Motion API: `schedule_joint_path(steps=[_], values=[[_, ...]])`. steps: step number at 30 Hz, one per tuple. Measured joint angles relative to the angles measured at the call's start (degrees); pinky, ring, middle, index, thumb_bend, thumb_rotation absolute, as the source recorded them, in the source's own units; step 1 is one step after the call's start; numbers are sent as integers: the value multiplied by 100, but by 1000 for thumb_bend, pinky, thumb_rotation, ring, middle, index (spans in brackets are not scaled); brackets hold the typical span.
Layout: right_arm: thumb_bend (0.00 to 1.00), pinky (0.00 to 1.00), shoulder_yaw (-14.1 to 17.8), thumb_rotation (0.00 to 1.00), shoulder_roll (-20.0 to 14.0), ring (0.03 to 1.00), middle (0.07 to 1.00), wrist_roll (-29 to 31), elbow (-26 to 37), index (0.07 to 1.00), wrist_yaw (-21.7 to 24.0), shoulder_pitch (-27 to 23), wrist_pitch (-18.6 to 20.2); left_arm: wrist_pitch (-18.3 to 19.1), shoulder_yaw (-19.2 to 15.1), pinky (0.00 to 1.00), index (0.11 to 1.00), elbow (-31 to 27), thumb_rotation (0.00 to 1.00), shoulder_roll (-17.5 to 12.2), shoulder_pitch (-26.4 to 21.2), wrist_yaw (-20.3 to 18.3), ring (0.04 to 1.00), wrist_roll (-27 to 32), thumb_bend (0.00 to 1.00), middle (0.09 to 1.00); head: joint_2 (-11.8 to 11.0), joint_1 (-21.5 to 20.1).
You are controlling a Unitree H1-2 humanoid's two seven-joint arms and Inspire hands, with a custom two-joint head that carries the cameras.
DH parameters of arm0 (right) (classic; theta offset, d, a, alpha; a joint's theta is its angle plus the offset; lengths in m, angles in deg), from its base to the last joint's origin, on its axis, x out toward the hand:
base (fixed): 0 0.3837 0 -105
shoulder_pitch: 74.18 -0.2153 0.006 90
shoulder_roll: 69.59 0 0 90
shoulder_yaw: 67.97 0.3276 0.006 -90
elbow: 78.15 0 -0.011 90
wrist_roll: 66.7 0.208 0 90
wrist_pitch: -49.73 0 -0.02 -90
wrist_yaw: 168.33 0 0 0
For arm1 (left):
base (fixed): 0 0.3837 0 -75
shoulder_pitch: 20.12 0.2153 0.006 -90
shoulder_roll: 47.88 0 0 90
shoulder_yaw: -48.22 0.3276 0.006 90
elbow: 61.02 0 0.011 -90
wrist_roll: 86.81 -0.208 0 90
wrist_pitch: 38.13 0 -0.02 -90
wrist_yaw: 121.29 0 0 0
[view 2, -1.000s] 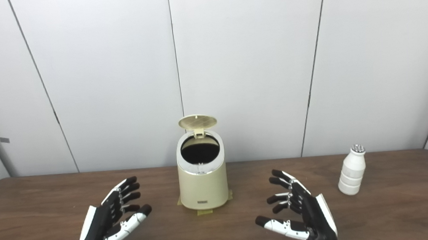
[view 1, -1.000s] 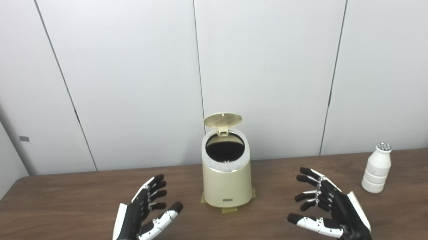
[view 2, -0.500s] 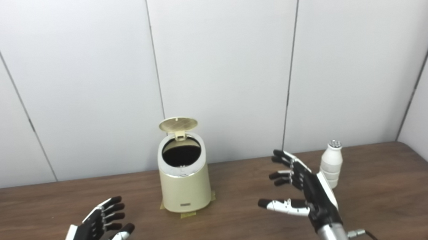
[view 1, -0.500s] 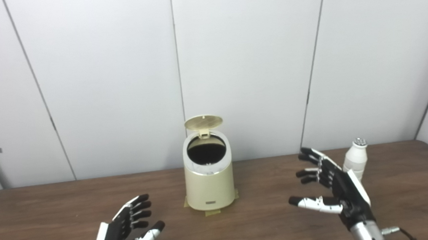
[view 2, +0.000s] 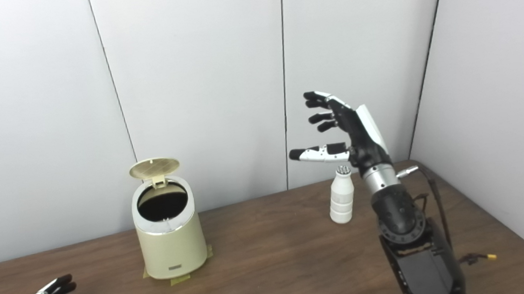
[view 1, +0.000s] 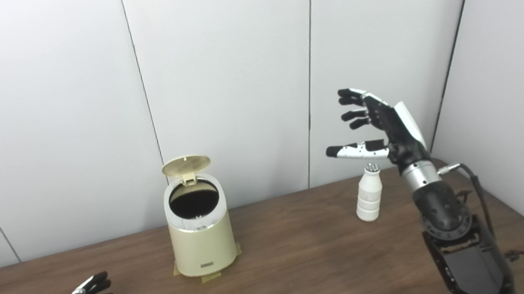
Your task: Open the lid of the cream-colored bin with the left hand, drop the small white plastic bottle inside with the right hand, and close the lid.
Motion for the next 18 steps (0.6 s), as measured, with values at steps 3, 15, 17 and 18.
schedule_joint_path(steps=[3,15,17,18], values=[[780,632,29,143,-236,720,789,-91,17,789,11,-181,269,-57,5,702,841,58,125,0,-22,-52,753,26,514,812,-18,-88],[718,686,10,211,-682,785,834,-221,-196,840,382,-179,1173,-133,-11,710,858,163,228,-2,-76,-99,776,106,498,825,-18,-229],[746,673,-59,204,-774,777,841,-224,-378,853,463,-114,1168,-172,-11,671,849,180,203,-4,-80,-97,754,96,487,815,-18,-238],[747,676,-62,183,-782,781,847,-204,-478,858,490,-86,1167,-199,-10,663,847,186,200,-8,-82,-97,750,95,486,813,-9,-238]])
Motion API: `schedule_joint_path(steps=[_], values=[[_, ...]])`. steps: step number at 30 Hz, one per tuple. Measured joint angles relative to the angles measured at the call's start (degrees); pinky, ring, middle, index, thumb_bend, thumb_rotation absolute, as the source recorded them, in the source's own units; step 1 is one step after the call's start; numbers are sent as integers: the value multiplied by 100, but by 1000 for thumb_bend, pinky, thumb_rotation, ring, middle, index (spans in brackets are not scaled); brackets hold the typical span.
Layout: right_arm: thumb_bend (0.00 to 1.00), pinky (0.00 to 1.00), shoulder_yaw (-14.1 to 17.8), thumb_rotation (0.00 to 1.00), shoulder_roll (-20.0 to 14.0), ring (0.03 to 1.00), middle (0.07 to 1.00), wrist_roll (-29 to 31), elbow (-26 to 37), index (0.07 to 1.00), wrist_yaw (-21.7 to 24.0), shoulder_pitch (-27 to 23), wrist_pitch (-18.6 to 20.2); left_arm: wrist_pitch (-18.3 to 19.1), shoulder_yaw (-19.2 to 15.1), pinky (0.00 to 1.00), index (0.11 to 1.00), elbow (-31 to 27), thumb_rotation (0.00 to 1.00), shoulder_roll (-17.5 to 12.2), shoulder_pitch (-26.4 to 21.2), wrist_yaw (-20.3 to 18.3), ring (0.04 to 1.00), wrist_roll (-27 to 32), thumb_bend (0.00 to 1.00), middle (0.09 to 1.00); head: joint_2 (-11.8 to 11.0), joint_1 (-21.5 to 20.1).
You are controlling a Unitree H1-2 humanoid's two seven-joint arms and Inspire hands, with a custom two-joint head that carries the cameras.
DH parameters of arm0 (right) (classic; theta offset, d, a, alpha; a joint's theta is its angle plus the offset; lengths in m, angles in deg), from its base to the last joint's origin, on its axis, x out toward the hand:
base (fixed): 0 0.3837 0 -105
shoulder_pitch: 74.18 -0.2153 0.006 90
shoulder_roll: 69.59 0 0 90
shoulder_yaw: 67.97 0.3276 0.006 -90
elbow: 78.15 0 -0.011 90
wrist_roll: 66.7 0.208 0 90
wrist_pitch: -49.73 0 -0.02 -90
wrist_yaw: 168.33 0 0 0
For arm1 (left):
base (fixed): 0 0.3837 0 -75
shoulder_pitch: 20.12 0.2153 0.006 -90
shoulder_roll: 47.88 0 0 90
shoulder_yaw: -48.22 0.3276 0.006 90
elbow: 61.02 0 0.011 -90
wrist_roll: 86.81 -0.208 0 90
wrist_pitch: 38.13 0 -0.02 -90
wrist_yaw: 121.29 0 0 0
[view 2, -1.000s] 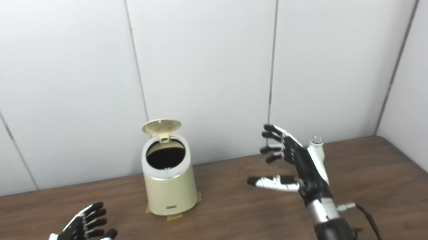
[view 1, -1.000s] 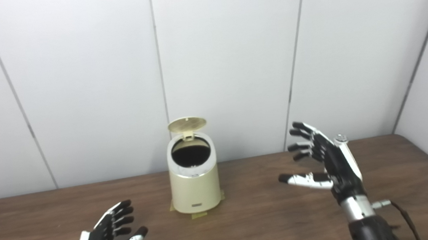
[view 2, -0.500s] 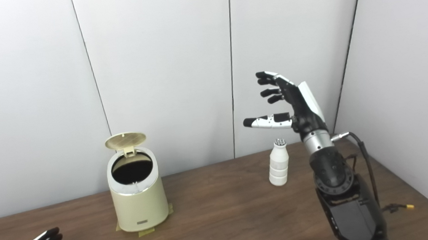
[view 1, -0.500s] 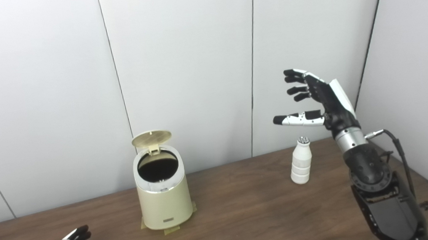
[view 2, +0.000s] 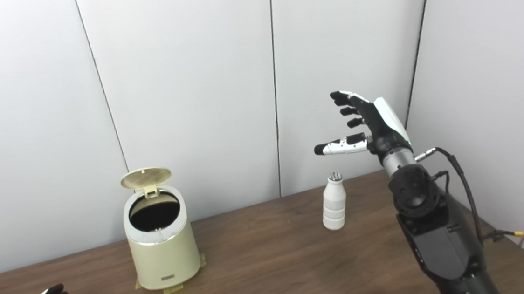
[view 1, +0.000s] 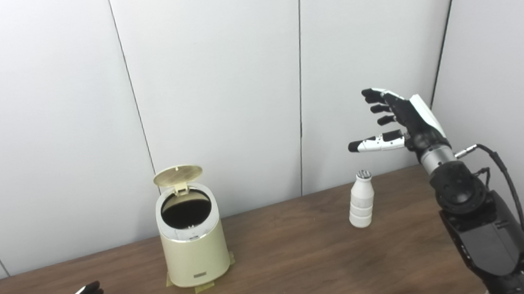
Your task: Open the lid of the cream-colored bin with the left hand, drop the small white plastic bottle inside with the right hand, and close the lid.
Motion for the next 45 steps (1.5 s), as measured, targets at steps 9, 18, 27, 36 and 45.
schedule_joint_path(steps=[9,18,27,36,45], values=[[787,690,-70,250,183,802,866,332,-599,879,130,257,-14,-28,-1,653,838,51,236,-27,-29,-11,738,5,513,804,35,0],[770,696,-149,189,284,801,875,346,-1047,891,30,338,-31,-23,-22,647,829,50,290,-26,-29,-94,734,16,557,792,35,-9],[791,670,-133,140,436,774,853,458,-1511,859,-98,434,-419,-24,-29,618,816,55,293,-29,-30,-136,718,10,566,785,44,-9],[792,630,-128,65,612,730,800,424,-2003,824,-621,434,-731,-32,-27,606,805,66,298,-41,-31,-156,705,-6,569,777,44,-9],[767,584,-240,0,701,646,706,208,-2621,715,-1228,383,-1409,-29,-29,599,804,63,274,-44,-31,-153,695,-20,566,768,53,17]])
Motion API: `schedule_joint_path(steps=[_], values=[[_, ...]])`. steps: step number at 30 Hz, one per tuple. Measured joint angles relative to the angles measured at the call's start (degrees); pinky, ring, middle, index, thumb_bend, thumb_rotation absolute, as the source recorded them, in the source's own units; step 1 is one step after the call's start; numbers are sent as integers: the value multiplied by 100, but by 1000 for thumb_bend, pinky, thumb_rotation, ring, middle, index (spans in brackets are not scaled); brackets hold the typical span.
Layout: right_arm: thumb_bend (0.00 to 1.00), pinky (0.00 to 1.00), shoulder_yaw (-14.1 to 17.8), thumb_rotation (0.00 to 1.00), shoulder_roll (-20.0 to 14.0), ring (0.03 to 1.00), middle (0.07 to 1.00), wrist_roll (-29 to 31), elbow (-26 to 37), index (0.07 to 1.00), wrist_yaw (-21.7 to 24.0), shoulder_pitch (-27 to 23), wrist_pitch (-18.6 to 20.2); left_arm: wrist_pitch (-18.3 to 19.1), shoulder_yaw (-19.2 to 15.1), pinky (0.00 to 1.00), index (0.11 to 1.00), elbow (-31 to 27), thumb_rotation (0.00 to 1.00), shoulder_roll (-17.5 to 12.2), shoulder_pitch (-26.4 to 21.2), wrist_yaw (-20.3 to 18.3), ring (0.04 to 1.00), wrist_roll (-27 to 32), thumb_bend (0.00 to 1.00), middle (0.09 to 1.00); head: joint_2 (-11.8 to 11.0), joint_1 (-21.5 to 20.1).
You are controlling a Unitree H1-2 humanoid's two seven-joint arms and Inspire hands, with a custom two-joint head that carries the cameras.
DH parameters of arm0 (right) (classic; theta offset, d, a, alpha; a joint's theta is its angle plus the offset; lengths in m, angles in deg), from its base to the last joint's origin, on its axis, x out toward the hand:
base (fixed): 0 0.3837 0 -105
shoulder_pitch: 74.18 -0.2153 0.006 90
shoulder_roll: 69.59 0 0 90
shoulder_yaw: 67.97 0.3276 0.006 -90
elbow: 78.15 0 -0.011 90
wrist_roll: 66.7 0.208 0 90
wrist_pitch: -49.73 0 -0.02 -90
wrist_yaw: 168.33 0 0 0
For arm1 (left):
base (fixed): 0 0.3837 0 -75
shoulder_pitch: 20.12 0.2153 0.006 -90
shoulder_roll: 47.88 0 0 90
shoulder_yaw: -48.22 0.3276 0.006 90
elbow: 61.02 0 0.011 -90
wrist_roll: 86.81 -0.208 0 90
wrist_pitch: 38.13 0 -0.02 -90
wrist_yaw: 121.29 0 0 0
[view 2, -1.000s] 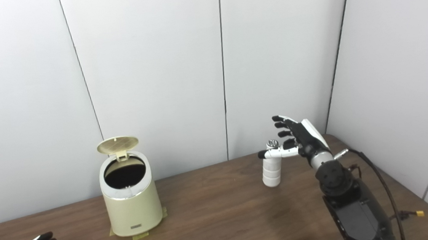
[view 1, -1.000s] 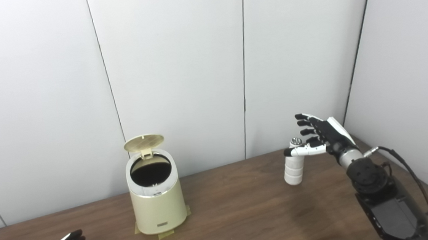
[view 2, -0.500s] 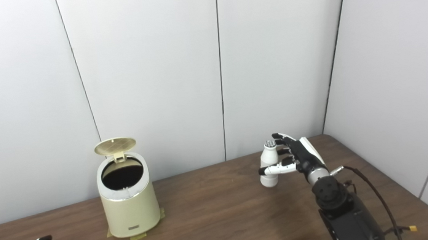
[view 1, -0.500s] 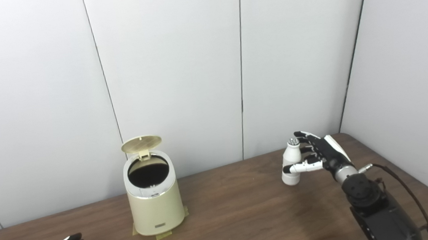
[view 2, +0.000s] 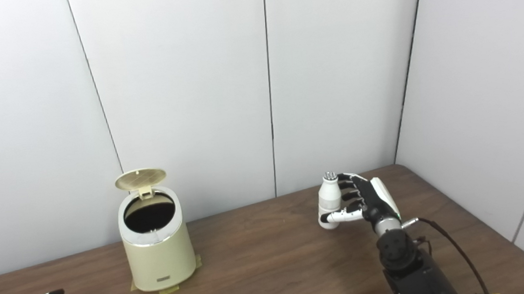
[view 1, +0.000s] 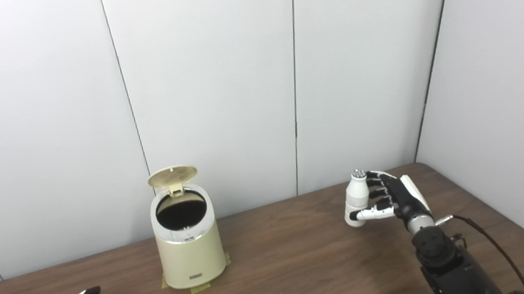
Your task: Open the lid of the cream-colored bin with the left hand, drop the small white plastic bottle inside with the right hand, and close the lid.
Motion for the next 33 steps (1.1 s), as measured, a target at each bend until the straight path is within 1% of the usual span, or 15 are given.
schedule_joint_path(steps=[2,5,7,9,16,20,22,23,24,25,26,27,28,30,33], values=[[767,576,-79,0,23,626,686,-67,-78,700,-117,2,-121,1,0,591,802,-1,277,0,1,1,691,-17,567,766,9,0],[754,573,-187,0,45,622,680,-177,-205,694,-232,-31,-296,10,0,620,805,-3,287,0,1,-1,703,-5,580,771,9,-9],[754,582,-206,1,64,635,688,-204,-213,700,-260,-45,-309,11,0,620,804,-4,292,0,1,-1,703,-2,588,772,9,-9],[760,579,-208,1,80,635,688,-214,-213,702,-300,-59,-305,22,0,622,809,-17,285,0,5,0,706,-16,574,773,9,-9],[782,562,-207,0,115,612,680,-215,-213,701,-339,-72,-304,39,2,630,804,-80,274,1,41,1,707,-60,573,772,44,18],[779,566,-206,0,140,616,683,-213,-213,708,-340,-74,-299,39,2,628,809,-80,284,0,42,0,710,-58,574,776,53,9],[775,563,-213,0,145,621,684,-216,-213,711,-340,-75,-299,39,2,623,806,-79,272,0,42,0,706,-58,565,775,62,9],[780,553,-215,0,146,613,671,-219,-213,701,-351,-75,-301,39,2,626,806,-79,266,0,42,0,708,-57,560,776,62,9],[781,527,-212,0,151,590,640,-221,-218,679,-396,-76,-318,38,2,628,807,-79,262,0,42,0,707,-57,555,775,62,9],[771,499,-208,0,158,562,611,-225,-236,655,-476,-79,-349,38,2,630,808,-79,262,0,42,0,707,-58,553,775,62,9],[651,456,-204,0,169,523,539,-250,-305,590,-613,-93,-455,39,2,630,810,-79,263,0,42,0,706,-61,553,774,62,18],[577,407,-207,0,174,475,489,-278,-421,546,-758,-126,-596,39,2,631,811,-79,270,-1,42,0,705,-67,558,774,62,18],[552,390,-207,0,175,459,473,-305,-532,531,-856,-158,-679,39,4,631,811,-79,273,-1,42,0,704,-71,559,774,62,18],[524,347,-208,0,176,418,473,-345,-671,529,-1047,-189,-878,39,4,633,812,-79,243,-1,42,-1,711,-63,535,780,70,9],[516,330,-203,0,179,402,470,-343,-796,534,-1193,-201,-1093,39,3,645,820,-79,242,-1,42,-4,715,-53,531,782,70,9]])
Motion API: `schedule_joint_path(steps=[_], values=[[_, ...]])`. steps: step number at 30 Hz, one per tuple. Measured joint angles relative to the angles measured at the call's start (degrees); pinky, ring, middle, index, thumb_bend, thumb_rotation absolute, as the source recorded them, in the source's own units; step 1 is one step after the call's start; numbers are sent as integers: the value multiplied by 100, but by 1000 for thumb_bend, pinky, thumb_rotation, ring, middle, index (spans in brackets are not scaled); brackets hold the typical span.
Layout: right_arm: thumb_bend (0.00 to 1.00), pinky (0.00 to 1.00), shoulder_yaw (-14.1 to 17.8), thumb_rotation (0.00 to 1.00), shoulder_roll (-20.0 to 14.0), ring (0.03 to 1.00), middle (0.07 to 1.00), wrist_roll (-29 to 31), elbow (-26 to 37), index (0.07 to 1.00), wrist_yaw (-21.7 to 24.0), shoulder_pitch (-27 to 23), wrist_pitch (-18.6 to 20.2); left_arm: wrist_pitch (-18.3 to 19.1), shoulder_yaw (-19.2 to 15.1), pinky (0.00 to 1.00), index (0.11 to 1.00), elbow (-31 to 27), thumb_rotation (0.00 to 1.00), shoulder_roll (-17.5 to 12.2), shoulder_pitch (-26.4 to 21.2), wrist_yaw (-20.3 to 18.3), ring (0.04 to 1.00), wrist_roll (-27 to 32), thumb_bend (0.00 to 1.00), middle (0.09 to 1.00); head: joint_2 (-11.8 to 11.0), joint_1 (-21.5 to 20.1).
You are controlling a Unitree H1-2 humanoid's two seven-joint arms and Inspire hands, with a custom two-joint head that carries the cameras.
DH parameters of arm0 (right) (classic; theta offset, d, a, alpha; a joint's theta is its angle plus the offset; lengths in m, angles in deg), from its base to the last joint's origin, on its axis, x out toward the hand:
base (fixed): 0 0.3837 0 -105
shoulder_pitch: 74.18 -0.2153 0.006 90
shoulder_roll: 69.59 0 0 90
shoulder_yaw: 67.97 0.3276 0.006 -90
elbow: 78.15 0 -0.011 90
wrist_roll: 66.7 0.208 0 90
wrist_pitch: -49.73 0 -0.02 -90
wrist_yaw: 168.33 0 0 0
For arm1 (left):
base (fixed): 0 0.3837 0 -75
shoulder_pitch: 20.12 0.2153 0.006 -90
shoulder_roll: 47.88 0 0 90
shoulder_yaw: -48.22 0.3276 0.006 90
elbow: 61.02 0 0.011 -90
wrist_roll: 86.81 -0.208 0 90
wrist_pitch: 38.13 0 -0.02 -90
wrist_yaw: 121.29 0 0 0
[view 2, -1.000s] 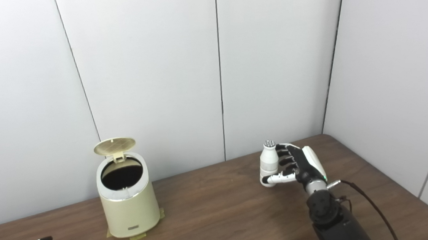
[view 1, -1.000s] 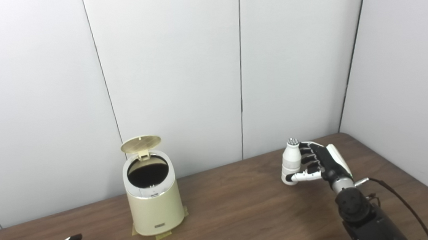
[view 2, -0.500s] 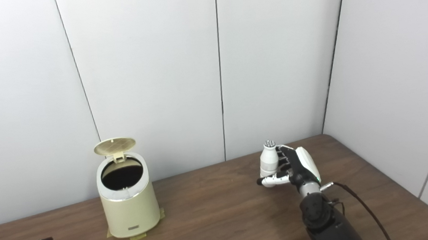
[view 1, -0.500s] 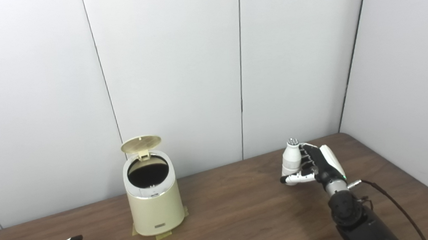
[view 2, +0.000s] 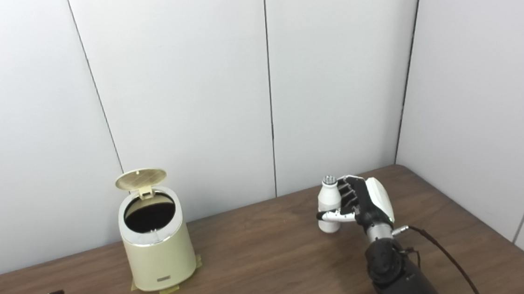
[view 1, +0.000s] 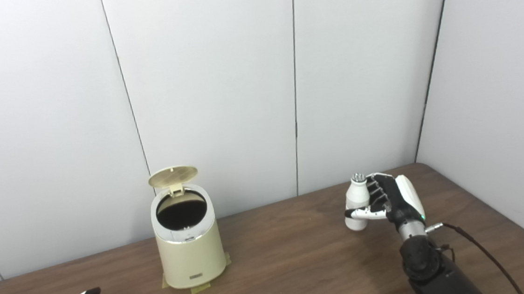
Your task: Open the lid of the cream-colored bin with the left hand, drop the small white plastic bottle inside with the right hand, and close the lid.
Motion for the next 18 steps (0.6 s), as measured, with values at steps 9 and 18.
schedule_joint_path(steps=[9,18], values=[[514,332,65,0,71,399,477,91,-10,536,-86,0,-220,2,5,660,824,0,200,-2,0,-5,724,1,508,790,0,26],[509,298,53,0,141,371,469,107,789,554,-20,170,-165,6,12,668,827,0,179,-8,6,-5,723,-22,493,794,-9,211]])
